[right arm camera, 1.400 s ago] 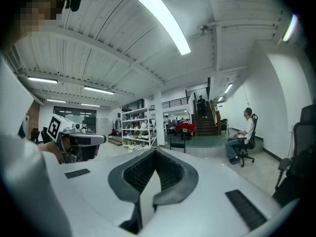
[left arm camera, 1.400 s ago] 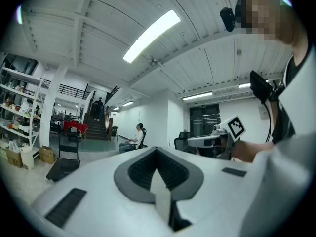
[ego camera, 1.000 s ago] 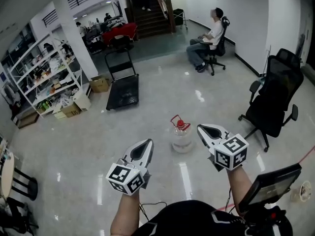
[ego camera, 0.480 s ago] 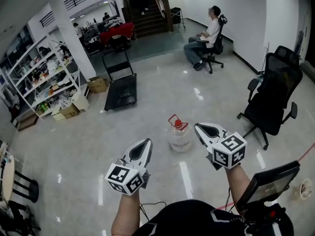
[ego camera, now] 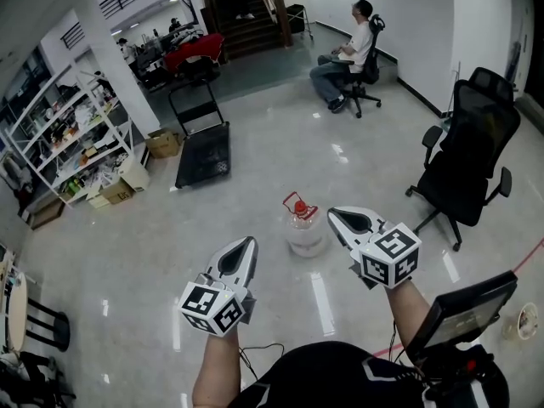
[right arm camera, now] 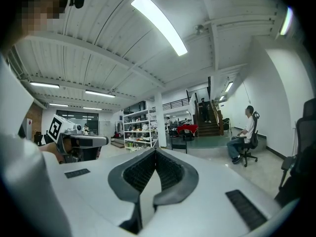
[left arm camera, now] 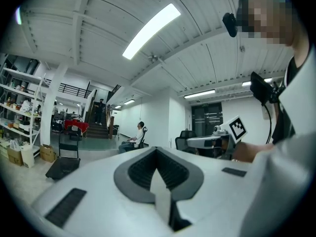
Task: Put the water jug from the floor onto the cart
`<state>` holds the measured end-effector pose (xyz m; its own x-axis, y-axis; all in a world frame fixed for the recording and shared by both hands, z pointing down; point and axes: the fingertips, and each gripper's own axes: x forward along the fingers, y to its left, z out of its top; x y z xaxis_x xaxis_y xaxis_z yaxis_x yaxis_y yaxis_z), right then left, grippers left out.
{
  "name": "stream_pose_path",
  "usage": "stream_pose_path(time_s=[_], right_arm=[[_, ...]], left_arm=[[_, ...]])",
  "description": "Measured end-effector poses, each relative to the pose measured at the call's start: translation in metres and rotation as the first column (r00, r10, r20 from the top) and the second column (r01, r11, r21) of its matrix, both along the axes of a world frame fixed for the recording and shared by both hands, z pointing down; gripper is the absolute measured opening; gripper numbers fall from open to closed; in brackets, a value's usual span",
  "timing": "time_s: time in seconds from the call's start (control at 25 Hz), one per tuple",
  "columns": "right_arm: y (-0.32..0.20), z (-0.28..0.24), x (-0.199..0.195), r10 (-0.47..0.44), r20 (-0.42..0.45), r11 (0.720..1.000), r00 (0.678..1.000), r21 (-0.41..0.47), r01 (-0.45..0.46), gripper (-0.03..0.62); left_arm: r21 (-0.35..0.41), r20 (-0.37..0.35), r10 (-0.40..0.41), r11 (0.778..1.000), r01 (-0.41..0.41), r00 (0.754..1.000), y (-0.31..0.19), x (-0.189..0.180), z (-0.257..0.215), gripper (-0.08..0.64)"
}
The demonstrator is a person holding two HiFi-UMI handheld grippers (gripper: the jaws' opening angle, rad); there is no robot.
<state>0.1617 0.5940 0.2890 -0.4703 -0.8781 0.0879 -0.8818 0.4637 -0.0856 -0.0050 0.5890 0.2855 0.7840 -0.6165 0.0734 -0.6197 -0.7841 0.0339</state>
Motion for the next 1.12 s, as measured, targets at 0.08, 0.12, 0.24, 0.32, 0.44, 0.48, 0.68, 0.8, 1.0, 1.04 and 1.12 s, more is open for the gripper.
stream_pose_path(time_s=[0.08,0.12,0.24,0.32,0.44,0.48,0.68,0.8,1.0,1.04,1.12], right_arm=[[-0.001,0.001,0.008,-0.004,-0.003,1.0,1.0,0.002,0.004,0.003],[-0.002,0.001,0.01,-0.008,-0.004,1.0,1.0,0.004,0.008,0.003],[-0.004,0.003,0.016,-0.023,-0.003,1.0,1.0,0.009,0.023,0.003],[-0.006,0.005,0.022,-0.023,-0.003,1.0,1.0,0.01,0.023,0.003],[-0.016,0.008,0.028,-0.016,0.009,1.0,1.0,0.005,0.016,0.003],[-0.021,0.01,0.028,-0.013,0.013,1.0,1.0,0.001,0.013,0.003],[-0.053,0.025,0.013,0.004,0.01,1.0,1.0,-0.03,-0.004,0.003],[-0.084,0.02,-0.001,0.022,0.0,0.999,1.0,-0.027,-0.022,0.003],[-0.135,0.005,-0.026,0.046,-0.018,0.999,0.999,-0.001,-0.046,0.003],[-0.144,0.003,-0.031,0.048,-0.02,0.999,0.999,0.0,-0.048,0.003],[-0.159,0.003,-0.039,0.046,-0.029,0.999,0.999,-0.007,-0.046,0.003]], left_arm=[[-0.002,0.005,-0.005,1.0,0.005,1.0,0.0,0.009,0.001,-0.008],[-0.001,0.007,-0.01,1.0,0.01,1.0,-0.001,0.012,0.002,-0.008],[0.0,0.012,-0.023,1.0,0.023,1.0,-0.003,0.018,0.004,-0.008],[-0.003,0.02,-0.024,1.0,0.024,1.0,-0.004,0.023,0.007,-0.008],[-0.009,0.034,-0.014,1.0,0.015,0.999,-0.009,0.028,0.011,-0.008],[-0.013,0.035,-0.01,1.0,0.011,0.999,-0.013,0.029,0.012,-0.008],[-0.037,0.007,0.001,0.999,-0.001,1.0,-0.047,0.015,0.024,-0.008],[-0.032,-0.013,0.016,0.999,-0.016,1.0,-0.08,0.001,0.023,-0.008],[-0.007,-0.039,0.034,0.999,-0.034,0.999,-0.126,-0.029,0.015,-0.008],[-0.006,-0.045,0.036,0.999,-0.036,0.998,-0.136,-0.033,0.014,-0.008],[-0.012,-0.056,0.038,0.999,-0.039,0.998,-0.152,-0.041,0.015,-0.008]])
